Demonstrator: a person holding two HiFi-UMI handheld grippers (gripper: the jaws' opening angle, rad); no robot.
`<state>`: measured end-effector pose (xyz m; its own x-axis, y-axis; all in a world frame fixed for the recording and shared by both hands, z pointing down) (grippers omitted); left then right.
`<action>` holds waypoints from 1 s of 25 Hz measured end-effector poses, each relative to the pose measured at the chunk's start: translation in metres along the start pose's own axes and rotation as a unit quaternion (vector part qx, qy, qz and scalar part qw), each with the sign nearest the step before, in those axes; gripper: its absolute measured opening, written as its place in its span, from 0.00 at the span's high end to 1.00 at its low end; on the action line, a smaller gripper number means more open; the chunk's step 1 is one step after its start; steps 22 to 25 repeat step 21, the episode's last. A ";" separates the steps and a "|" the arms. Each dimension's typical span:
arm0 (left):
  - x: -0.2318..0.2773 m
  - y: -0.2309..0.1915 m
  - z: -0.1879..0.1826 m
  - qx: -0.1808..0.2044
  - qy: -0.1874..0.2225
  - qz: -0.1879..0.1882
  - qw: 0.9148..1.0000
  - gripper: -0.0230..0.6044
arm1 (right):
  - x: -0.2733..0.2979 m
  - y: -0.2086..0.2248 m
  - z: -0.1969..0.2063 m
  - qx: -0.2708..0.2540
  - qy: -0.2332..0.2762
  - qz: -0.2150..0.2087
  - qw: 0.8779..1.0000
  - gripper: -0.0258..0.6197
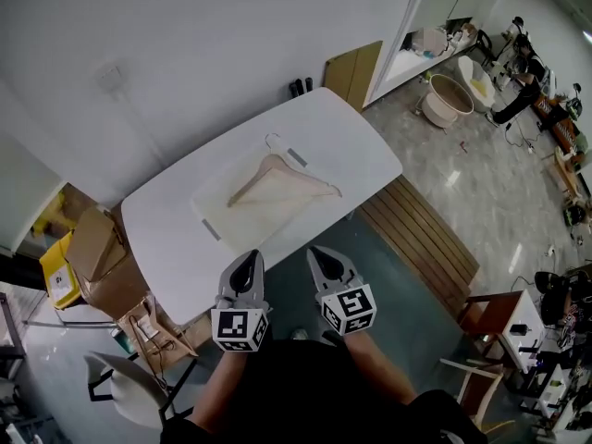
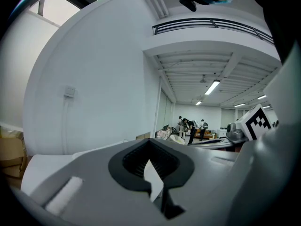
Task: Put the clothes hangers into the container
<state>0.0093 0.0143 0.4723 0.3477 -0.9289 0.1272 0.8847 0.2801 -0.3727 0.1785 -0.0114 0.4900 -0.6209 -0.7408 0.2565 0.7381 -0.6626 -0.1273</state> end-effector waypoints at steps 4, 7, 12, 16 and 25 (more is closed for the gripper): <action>-0.013 0.010 0.005 0.001 -0.001 0.001 1.000 0.96 | -0.016 -0.005 0.000 -0.007 0.003 -0.001 1.000 0.94; -0.018 0.013 0.005 0.004 0.003 0.003 1.000 0.96 | -0.022 -0.007 -0.001 -0.015 0.007 -0.002 1.000 0.94; -0.024 0.015 0.006 0.005 0.003 0.007 1.000 0.96 | -0.028 -0.011 -0.005 -0.017 0.011 0.000 1.000 0.94; -0.027 0.015 0.005 0.006 0.005 0.010 1.000 0.96 | -0.030 -0.017 -0.007 -0.022 0.015 -0.001 1.000 0.94; -0.037 0.011 0.006 0.001 0.006 0.006 1.000 0.96 | -0.031 -0.029 -0.011 -0.022 0.017 -0.004 1.000 0.94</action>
Point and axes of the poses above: the fingertips, and each gripper's own axes: x forward along the fingers, y to its right, z out of its underside, the point moved 6 cm from there along -x, backward along the fingers, and after that the axes turned 14 degrees about -x, right-handed, at the moved point
